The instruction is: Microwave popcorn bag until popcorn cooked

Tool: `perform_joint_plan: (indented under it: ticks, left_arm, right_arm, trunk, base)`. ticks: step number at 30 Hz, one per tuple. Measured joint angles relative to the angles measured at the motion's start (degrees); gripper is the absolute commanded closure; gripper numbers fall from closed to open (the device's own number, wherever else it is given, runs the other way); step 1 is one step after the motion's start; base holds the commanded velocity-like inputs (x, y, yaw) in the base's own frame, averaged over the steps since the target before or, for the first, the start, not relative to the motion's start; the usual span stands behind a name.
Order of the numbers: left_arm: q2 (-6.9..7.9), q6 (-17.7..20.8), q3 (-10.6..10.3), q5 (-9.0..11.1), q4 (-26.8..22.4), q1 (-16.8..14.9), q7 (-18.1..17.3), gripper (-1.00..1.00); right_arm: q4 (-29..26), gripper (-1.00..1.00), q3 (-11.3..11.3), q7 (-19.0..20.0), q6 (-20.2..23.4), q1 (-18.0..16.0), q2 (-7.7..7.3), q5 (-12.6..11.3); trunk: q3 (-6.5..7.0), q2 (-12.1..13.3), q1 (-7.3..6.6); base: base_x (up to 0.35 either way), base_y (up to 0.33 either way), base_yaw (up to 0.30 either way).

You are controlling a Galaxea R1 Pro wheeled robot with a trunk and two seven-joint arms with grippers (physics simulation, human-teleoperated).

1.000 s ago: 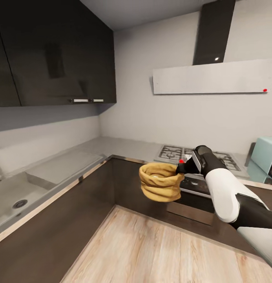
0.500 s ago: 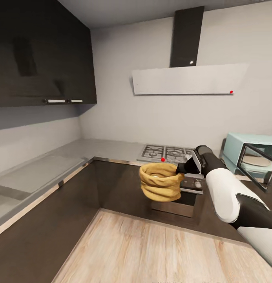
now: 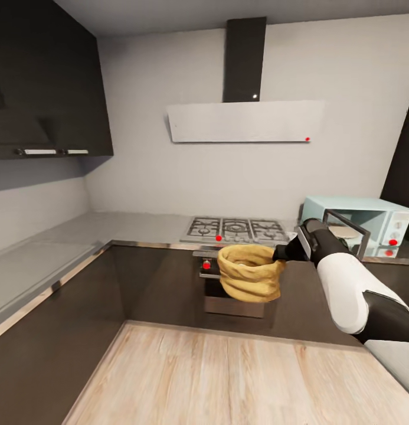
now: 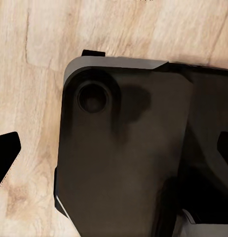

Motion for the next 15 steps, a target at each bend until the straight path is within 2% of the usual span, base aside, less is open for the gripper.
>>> perform_joint_plan:
  ticks: [15]
  left_arm:
    - [0.0,0.0,-0.01,0.08,0.0,0.0,0.0,-1.0]
  right_arm:
    - [0.0,1.0,0.0,0.0,0.0,0.0,-0.03,-0.04]
  trunk:
    - [0.0,0.0,0.0]
  base:
    - [0.0,0.0,-0.298]
